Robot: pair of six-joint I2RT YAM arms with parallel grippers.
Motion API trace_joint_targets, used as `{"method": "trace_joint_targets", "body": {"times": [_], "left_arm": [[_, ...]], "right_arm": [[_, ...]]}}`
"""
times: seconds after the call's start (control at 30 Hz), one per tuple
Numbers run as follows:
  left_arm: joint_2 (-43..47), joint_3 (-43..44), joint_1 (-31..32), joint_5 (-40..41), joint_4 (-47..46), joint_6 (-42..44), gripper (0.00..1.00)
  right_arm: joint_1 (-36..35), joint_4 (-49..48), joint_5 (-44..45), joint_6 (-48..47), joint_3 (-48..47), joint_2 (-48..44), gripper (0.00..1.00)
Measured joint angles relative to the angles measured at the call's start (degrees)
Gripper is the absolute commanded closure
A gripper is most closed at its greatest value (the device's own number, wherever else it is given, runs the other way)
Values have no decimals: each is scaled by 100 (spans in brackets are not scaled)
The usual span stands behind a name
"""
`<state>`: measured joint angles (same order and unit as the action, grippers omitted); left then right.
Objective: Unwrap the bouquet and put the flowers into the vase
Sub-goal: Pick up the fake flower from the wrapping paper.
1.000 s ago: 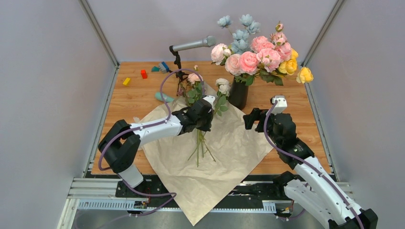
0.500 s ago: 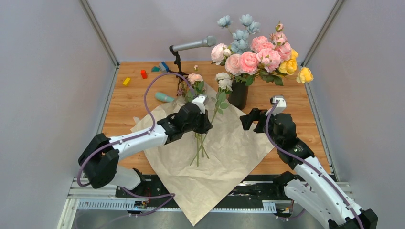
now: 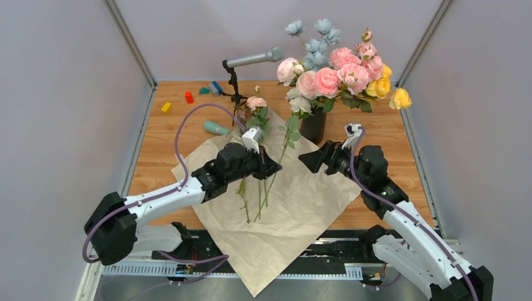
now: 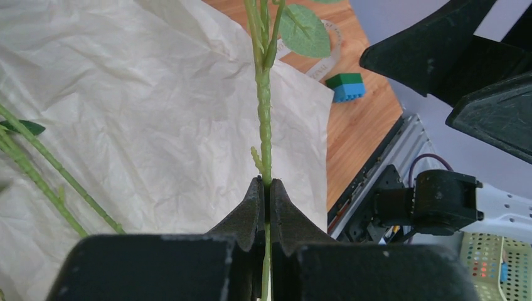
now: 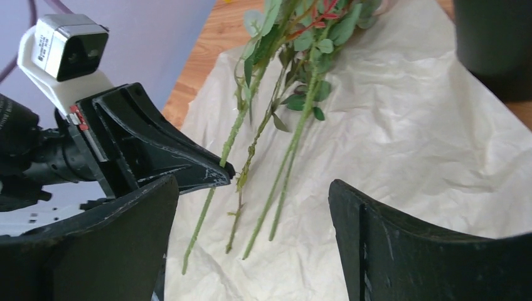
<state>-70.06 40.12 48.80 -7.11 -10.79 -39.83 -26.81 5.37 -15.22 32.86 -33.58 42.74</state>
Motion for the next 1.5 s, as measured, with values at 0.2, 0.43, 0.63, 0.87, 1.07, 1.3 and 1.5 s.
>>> {"method": "trace_joint_targets", "body": {"times": [0.2, 0.43, 0.63, 0.87, 1.07, 1.3, 1.5], "left_arm": [[229, -205, 0, -205, -393, -149, 100], [273, -299, -2, -503, -671, -227, 100], [282, -409, -2, -634, -802, -240, 100], [289, -494, 0, -678, -839, -251, 100], [306, -525, -2, -673, -839, -251, 100], [332, -623, 0, -636, -828, -249, 100], [407, -664, -2, -549, -697, -238, 100]], "right_arm": [[-33, -682, -540, 476, 26, 391, 14], [-238, -1368, -767, 951, 96, 962, 20], [-361, -1786, -763, 1126, 96, 1473, 31], [-424, -2107, -739, 1213, 7, 2048, 44], [-457, -2308, -737, 1233, -164, 2417, 54], [-490, -2455, -726, 1241, -264, 2660, 67], [-584, -2494, -728, 1222, -367, 2848, 84]]}}
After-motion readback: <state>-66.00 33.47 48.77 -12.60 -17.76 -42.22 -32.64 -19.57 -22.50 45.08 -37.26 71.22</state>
